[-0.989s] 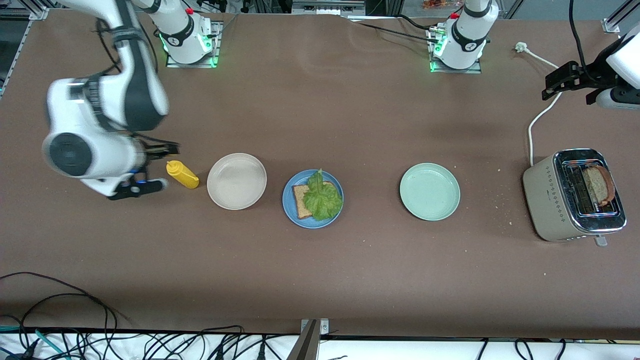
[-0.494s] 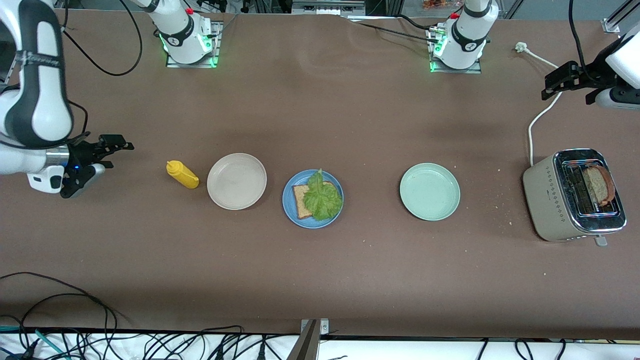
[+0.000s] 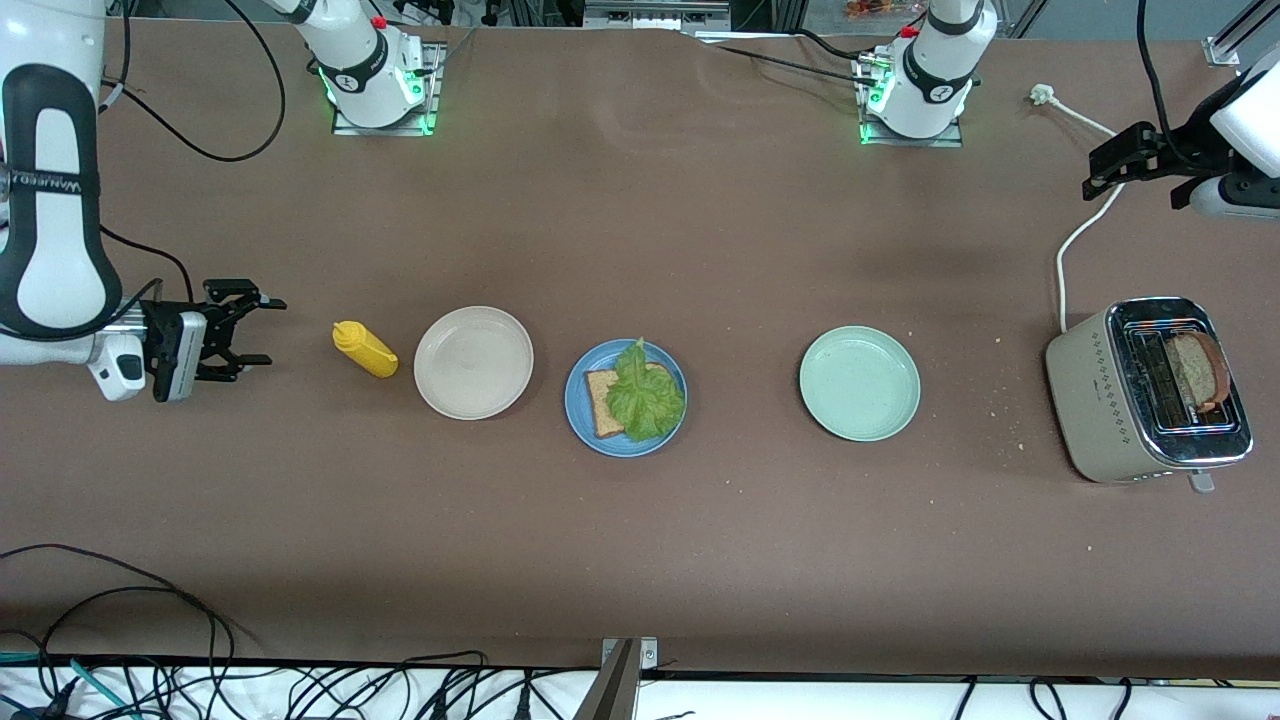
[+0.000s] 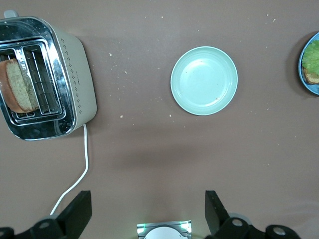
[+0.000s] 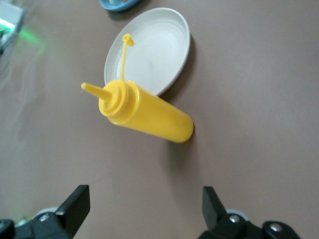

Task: Make sandwich in blue plate with both arms
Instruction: 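Grasp the yellow squeeze bottle with the right gripper and lift it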

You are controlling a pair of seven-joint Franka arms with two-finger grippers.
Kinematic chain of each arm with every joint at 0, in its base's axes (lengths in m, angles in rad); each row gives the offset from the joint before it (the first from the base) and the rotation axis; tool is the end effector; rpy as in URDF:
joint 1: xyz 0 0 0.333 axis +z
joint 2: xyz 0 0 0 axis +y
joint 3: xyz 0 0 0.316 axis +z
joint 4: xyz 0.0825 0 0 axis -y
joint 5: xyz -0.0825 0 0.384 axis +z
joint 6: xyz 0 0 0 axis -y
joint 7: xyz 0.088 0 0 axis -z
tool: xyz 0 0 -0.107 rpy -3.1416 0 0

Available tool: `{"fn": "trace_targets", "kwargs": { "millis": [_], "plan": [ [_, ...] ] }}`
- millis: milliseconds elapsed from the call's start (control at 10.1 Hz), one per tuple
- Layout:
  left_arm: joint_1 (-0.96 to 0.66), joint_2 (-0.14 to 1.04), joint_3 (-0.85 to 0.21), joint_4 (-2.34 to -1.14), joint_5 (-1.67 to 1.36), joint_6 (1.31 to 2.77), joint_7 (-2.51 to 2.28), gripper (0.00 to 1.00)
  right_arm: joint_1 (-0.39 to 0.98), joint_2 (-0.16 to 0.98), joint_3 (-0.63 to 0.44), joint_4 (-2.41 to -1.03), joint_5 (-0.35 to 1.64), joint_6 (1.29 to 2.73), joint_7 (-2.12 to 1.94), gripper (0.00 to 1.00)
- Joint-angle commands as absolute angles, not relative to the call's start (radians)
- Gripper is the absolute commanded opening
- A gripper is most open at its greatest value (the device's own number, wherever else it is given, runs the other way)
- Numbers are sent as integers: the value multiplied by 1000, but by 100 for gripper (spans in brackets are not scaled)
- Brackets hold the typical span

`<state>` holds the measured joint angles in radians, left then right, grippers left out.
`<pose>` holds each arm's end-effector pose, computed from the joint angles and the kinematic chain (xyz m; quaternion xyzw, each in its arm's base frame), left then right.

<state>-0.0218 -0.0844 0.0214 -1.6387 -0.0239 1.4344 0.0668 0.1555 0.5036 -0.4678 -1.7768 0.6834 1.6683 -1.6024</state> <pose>0.5127 -0.0025 0.6269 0.9975 -0.0345 -0.0595 0.0148 0.5902 -0.1052 0.2763 -0.8260 -0.4607 -0.0210 0.3242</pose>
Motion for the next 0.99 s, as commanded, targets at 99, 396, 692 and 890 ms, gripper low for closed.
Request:
{"fn": "trace_targets", "kwargs": {
  "millis": [99,396,692,890],
  "plan": [
    [-12,-91,11,-1629,-43,1422,63,100,111,622,-456,-1769,897,1609,-2064,100],
    [-12,-91,6,-1629,-38,1422,63,100,112,696,-443,-1767,1027,1541,-2200,100],
    [-12,-91,11,-1596,-38,1422,63,100,112,756,-426,-1763,1129,1489,-2313,100],
    [-14,-91,8,-1586,-35,1425,63,100,112,756,-416,-1760,1153,1488,-2342,100]
  ]
}}
